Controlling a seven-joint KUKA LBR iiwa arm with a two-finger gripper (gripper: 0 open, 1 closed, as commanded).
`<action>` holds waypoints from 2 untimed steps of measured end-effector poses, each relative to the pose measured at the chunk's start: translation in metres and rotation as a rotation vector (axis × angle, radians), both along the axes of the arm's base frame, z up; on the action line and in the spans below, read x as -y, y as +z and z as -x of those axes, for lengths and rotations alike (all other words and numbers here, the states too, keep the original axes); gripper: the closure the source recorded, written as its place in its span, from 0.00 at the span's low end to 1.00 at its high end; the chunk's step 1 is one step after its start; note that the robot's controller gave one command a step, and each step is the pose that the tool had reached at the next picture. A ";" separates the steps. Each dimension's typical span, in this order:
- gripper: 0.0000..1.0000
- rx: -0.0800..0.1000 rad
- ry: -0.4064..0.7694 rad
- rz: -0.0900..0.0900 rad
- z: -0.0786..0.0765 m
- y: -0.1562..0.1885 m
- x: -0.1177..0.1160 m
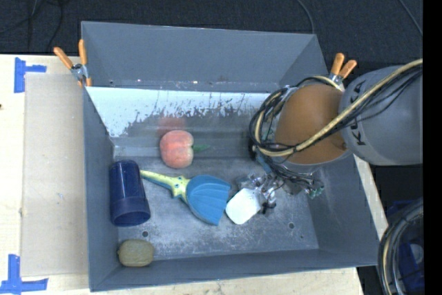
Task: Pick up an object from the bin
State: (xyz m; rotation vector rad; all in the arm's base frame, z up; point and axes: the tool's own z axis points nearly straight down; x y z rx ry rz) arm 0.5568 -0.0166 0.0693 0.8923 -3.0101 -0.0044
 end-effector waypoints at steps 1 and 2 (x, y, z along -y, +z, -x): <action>1.00 -0.009 0.000 -0.001 0.003 0.008 -0.001; 1.00 -0.010 -0.001 -0.001 0.003 0.029 -0.001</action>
Offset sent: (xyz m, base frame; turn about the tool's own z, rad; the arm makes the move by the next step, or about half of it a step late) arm 0.0001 -0.0001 0.0292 0.0000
